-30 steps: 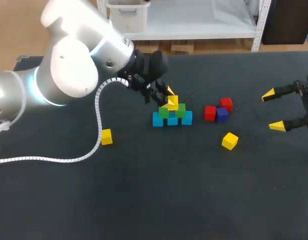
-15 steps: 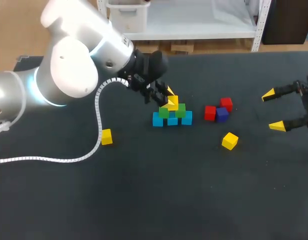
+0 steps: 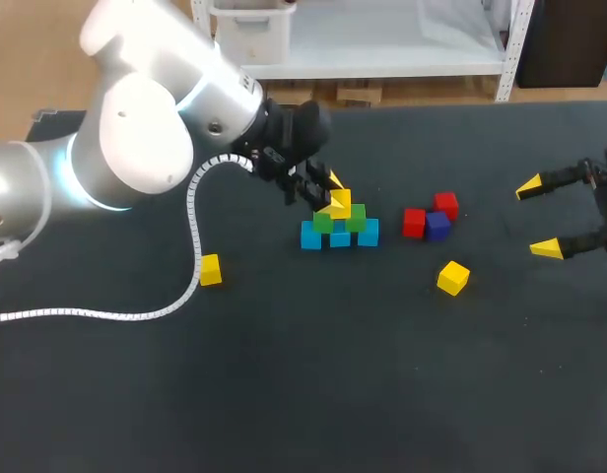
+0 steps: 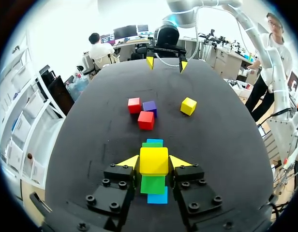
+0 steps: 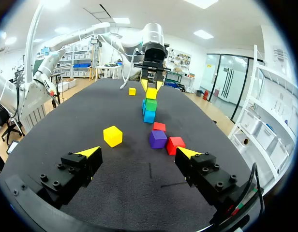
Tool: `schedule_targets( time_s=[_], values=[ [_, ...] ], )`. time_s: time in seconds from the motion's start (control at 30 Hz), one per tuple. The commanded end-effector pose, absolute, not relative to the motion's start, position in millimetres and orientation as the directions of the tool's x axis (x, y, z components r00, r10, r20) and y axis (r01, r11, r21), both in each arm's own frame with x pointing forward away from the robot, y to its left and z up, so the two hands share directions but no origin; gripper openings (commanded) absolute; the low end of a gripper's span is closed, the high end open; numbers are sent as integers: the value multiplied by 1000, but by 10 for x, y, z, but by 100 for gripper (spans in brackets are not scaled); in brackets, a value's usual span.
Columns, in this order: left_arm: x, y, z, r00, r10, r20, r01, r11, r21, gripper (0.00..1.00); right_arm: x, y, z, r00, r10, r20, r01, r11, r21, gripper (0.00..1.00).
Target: Place the blue cubes, place green cubes on the blue cubes, place the yellow cubes on the green cubes, then place the red cubes on the yellow cubes, and place purple cube on the red cubes.
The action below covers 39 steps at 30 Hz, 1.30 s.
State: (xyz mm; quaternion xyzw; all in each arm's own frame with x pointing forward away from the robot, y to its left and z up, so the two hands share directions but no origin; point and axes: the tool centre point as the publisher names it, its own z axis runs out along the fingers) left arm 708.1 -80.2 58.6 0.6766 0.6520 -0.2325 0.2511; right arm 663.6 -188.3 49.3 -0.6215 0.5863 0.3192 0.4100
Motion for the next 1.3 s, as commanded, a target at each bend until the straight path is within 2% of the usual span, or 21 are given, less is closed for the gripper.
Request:
schedule_targets(
  time_s=[0.03, 0.8, 0.87, 0.9, 0.97, 1.0, 1.3],
  values=[
    [7083, -799, 572, 42, 763, -645, 999, -22, 39, 29, 6638, -1880, 490, 109, -467, -878, -990, 24, -136, 100],
    [7135, -795, 559, 47, 762, -646, 999, -27, 40, 41, 6638, -1880, 490, 109, -467, -878, -990, 24, -136, 100],
    [7136, -793, 560, 46, 763, -645, 999, -27, 39, 47, 6638, -1880, 490, 109, -467, -878, -990, 24, -136, 100],
    [7138, -791, 561, 44, 763, -645, 999, -26, 38, 54, 6638, -1880, 490, 109, -467, -878, -990, 24, -136, 100],
    [7138, -787, 563, 43, 765, -642, 999, -25, 37, 97, 6638, -1880, 490, 109, -467, -878, -990, 24, -136, 100],
    [7138, -785, 565, 44, 766, -642, 999, -26, 37, 100, 6638, -1880, 490, 109, -467, -878, -990, 24, -136, 100],
    [7080, -527, 706, -1, 773, -635, 995, 62, 74, 100, 6638, -1880, 490, 109, -467, -878, -990, 24, -136, 100]
  ],
)
